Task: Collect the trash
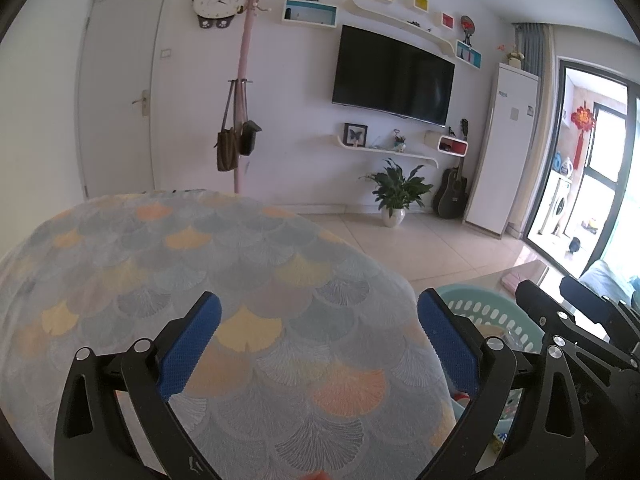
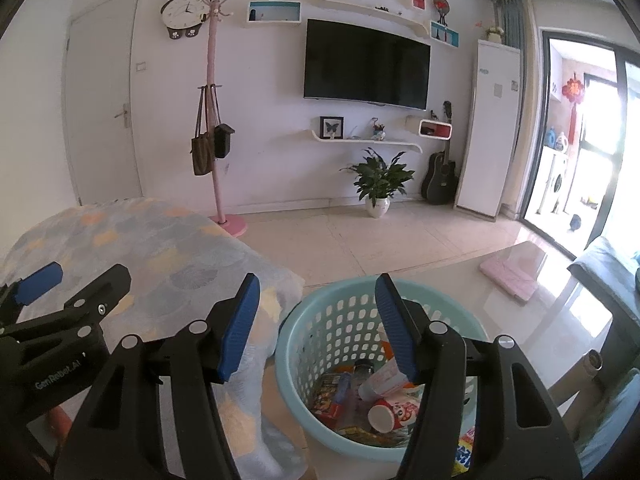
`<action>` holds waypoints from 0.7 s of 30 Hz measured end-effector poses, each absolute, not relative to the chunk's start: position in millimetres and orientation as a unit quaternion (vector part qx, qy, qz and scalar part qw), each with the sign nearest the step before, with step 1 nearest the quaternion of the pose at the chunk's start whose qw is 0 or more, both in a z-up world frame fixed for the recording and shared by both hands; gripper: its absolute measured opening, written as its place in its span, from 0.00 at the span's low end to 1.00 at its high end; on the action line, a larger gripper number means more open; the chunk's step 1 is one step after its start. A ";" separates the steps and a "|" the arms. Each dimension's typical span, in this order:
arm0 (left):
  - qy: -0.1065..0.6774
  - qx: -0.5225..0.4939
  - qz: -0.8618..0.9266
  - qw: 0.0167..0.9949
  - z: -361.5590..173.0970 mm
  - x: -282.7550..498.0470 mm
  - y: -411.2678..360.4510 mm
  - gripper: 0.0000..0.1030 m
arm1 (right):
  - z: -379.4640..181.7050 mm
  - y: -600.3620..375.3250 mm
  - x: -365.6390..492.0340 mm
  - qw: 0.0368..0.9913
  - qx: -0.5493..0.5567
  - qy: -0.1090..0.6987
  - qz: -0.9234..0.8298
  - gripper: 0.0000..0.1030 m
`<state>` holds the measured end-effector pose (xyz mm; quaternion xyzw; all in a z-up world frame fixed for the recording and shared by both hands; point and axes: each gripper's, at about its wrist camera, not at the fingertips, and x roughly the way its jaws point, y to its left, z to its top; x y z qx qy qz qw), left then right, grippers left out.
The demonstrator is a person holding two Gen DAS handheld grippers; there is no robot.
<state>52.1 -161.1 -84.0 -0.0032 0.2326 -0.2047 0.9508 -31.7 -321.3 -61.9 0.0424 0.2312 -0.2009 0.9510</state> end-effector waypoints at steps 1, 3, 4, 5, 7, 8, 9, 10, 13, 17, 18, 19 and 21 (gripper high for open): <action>0.232 -0.003 -0.205 0.951 -83.7 51.9 -161.2 0.93 | -61.9 -321.6 -32.3 0.951 0.041 0.231 -0.202 0.55; 0.233 -0.003 -0.205 0.951 -83.8 51.7 -161.6 0.93 | -62.3 -321.8 -33.0 0.951 0.040 0.231 -0.202 0.55; 0.233 -0.003 -0.205 0.951 -83.8 51.3 -161.9 0.93 | -62.4 -321.9 -32.8 0.951 0.041 0.231 -0.202 0.55; 0.233 -0.003 -0.204 0.951 -84.0 51.2 -161.8 0.93 | -62.6 -322.4 -32.9 0.951 0.041 0.232 -0.201 0.55; 0.233 -0.004 -0.204 0.951 -83.7 50.8 -162.3 0.93 | -62.5 -323.5 -32.1 0.951 0.042 0.233 -0.201 0.55; 0.233 -0.004 -0.204 0.951 -84.0 51.0 -162.0 0.93 | -62.6 -323.5 -32.2 0.951 0.043 0.233 -0.200 0.55; 0.233 -0.003 -0.204 0.951 -83.8 50.7 -162.3 0.93 | -62.3 -324.0 -32.4 0.951 0.043 0.233 -0.199 0.55; 0.233 -0.003 -0.204 0.951 -84.4 50.9 -161.7 0.93 | -62.3 -323.7 -32.6 0.951 0.042 0.233 -0.199 0.55; 0.234 -0.001 -0.201 0.951 -84.6 51.3 -162.3 0.93 | -62.2 -324.1 -32.5 0.951 0.043 0.233 -0.198 0.55; 0.235 0.003 -0.199 0.952 -85.1 51.7 -161.9 0.93 | -62.2 -325.8 -33.4 0.951 0.043 0.234 -0.197 0.55; 0.235 0.003 -0.199 0.952 -85.4 51.6 -161.6 0.93 | -62.1 -325.9 -33.2 0.951 0.044 0.234 -0.197 0.55; 0.235 0.003 -0.198 0.952 -85.7 51.8 -161.4 0.93 | -62.1 -325.7 -33.2 0.951 0.044 0.234 -0.197 0.55; 0.236 0.002 -0.198 0.951 -85.2 52.5 -161.5 0.93 | -62.1 -325.7 -33.4 0.951 0.043 0.233 -0.197 0.55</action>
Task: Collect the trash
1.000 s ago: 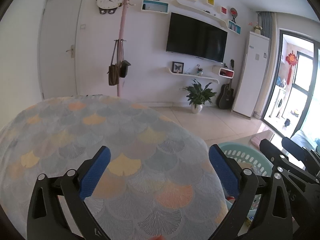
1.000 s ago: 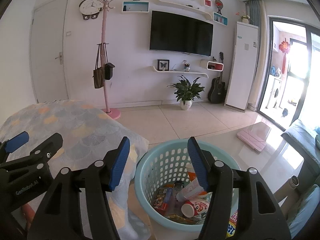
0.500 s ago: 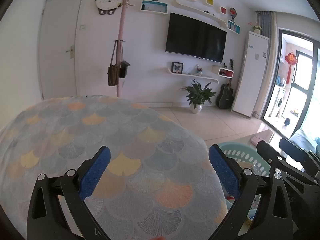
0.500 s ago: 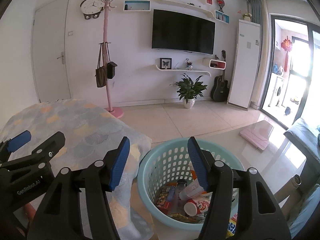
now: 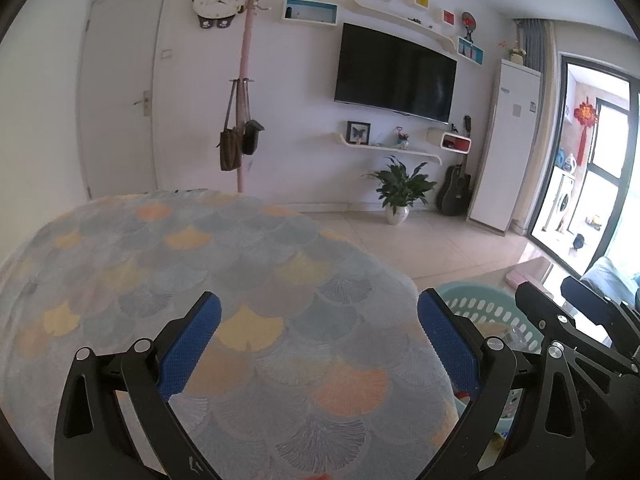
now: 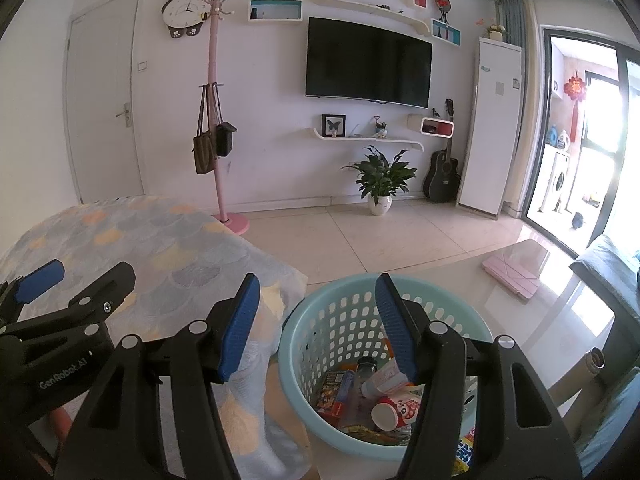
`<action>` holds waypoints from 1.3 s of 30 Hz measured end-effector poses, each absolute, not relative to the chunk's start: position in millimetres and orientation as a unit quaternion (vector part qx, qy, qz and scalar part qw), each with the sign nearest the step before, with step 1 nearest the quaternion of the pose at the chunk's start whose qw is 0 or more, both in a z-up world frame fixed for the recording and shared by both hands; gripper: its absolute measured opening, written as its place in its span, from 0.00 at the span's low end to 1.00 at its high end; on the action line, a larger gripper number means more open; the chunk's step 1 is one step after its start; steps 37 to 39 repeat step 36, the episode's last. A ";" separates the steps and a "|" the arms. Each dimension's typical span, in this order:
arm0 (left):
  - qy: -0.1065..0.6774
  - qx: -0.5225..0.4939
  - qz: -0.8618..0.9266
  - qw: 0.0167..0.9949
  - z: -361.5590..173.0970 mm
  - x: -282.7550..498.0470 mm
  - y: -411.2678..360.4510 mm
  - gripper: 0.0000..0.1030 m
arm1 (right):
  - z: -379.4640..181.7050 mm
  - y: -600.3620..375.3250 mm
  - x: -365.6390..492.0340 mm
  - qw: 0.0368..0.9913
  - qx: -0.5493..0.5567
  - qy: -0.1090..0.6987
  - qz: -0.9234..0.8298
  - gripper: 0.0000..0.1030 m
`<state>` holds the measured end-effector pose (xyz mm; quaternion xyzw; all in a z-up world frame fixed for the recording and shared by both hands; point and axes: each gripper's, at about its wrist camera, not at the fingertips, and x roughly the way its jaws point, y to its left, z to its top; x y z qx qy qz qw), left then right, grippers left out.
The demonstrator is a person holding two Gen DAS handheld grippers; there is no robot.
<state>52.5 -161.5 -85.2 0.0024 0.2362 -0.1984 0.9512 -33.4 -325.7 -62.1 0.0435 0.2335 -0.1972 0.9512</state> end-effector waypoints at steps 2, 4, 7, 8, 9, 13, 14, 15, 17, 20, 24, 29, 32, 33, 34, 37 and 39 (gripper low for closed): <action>0.236 0.002 -0.198 0.951 -84.8 53.0 -161.2 0.93 | -62.2 -325.7 -33.3 0.951 0.044 0.234 -0.197 0.55; 0.236 0.004 -0.199 0.951 -85.2 53.2 -161.2 0.93 | -62.2 -325.3 -33.0 0.951 0.043 0.234 -0.197 0.55; 0.235 0.004 -0.199 0.951 -85.2 53.3 -160.9 0.93 | -62.1 -325.5 -33.0 0.951 0.044 0.234 -0.196 0.55; 0.235 0.004 -0.199 0.951 -84.7 52.8 -161.2 0.93 | -62.0 -325.6 -33.2 0.951 0.044 0.234 -0.196 0.55; 0.235 0.003 -0.199 0.952 -84.5 52.8 -161.1 0.93 | -61.8 -326.2 -33.3 0.951 0.044 0.234 -0.196 0.55; 0.235 0.004 -0.198 0.952 -84.7 53.3 -160.7 0.93 | -61.9 -325.9 -33.1 0.951 0.043 0.235 -0.196 0.55; 0.235 0.004 -0.198 0.952 -84.3 52.9 -160.9 0.93 | -62.0 -326.1 -33.3 0.951 0.043 0.235 -0.196 0.55; 0.235 0.004 -0.197 0.952 -84.3 52.7 -161.0 0.93 | -61.9 -325.8 -33.1 0.951 0.044 0.235 -0.195 0.55; 0.234 0.005 -0.198 0.952 -84.2 52.8 -160.9 0.93 | -61.9 -326.3 -33.2 0.951 0.044 0.234 -0.195 0.55; 0.233 0.007 -0.197 0.952 -83.7 52.1 -161.3 0.93 | -61.8 -326.4 -33.5 0.951 0.044 0.235 -0.195 0.55; 0.228 0.015 -0.190 0.955 -81.8 51.2 -163.2 0.93 | -61.7 -326.5 -33.1 0.951 0.044 0.235 -0.195 0.55; 0.243 0.012 -0.197 0.950 -75.8 51.1 -160.3 0.93 | -60.6 -326.7 -34.0 0.952 0.038 0.234 -0.196 0.55; 0.257 0.004 -0.196 0.946 -72.9 52.0 -152.1 0.93 | -58.4 -326.7 -36.4 0.952 0.035 0.230 -0.198 0.55; 0.256 0.007 -0.190 0.948 -71.9 50.9 -149.9 0.93 | -58.0 -326.6 -36.7 0.952 0.035 0.229 -0.198 0.55; 0.253 0.011 -0.183 0.950 -70.3 49.2 -147.5 0.93 | -57.9 -324.6 -37.9 0.952 0.035 0.229 -0.198 0.55; 0.243 0.018 -0.176 0.954 -65.4 45.3 -139.0 0.93 | -56.3 -322.3 -39.0 0.953 0.035 0.228 -0.197 0.55; 0.243 0.018 -0.176 0.954 -65.4 45.3 -139.0 0.93 | -56.3 -322.3 -39.0 0.953 0.035 0.228 -0.197 0.55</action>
